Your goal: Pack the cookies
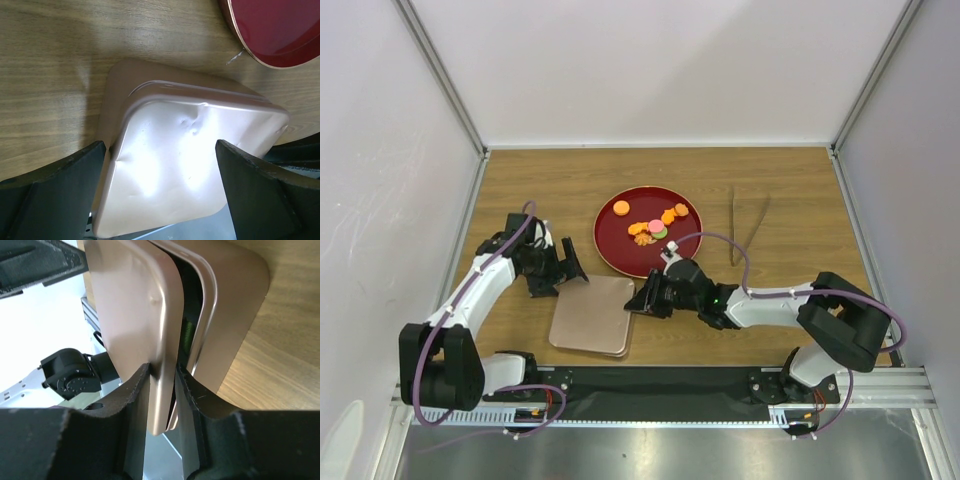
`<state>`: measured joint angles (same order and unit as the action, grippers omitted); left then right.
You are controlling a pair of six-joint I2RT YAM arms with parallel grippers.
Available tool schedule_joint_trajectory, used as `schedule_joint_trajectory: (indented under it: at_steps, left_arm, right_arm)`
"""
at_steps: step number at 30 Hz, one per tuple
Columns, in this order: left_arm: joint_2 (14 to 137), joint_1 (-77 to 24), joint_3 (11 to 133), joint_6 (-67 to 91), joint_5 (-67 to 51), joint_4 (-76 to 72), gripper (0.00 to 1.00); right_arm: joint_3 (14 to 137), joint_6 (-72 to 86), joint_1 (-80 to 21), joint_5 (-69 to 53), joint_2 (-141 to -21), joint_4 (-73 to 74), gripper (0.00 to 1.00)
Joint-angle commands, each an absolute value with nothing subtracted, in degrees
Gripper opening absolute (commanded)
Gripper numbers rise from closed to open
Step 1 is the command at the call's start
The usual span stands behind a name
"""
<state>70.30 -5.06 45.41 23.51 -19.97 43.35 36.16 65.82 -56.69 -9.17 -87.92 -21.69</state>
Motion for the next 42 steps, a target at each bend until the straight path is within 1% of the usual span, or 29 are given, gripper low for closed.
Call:
schedule_joint_trajectory:
  at_steps: [1, 6, 8, 18, 26, 35, 42]
  left_arm:
    - [70.75, -5.62, 45.26, 23.82, -21.44, 42.28, 0.98]
    - [71.10, -5.62, 45.35, 23.73, -21.27, 42.45, 0.98]
    - [71.28, -5.62, 45.35, 23.73, -21.09, 42.54, 0.98]
    - [72.33, -5.62, 46.67, 23.55, -20.04, 43.59, 0.99]
    - [73.74, -6.06, 48.51, 23.99, -18.81, 44.38, 0.99]
    - [75.93, -7.38, 50.97, 24.61, -17.32, 45.17, 0.99]
    - [77.34, -8.17, 52.56, 25.05, -16.35, 45.88, 0.98]
  right_arm:
    - [37.88, 63.90, -55.37, -8.96, -88.86, -18.99, 0.31]
    - [38.14, 63.81, -54.49, -9.67, -88.68, -17.93, 0.35]
    - [38.14, 63.20, -54.32, -9.67, -88.07, -17.23, 0.40]
    - [39.90, 60.56, -53.53, -8.09, -84.82, -10.55, 0.51]
    - [39.55, 58.98, -51.24, -7.03, -81.30, -7.03, 0.55]
    - [43.76, 55.90, -51.33, -9.32, -86.22, -8.09, 0.62]
    - [46.23, 53.97, -51.33, -9.75, -88.24, -7.47, 0.63]
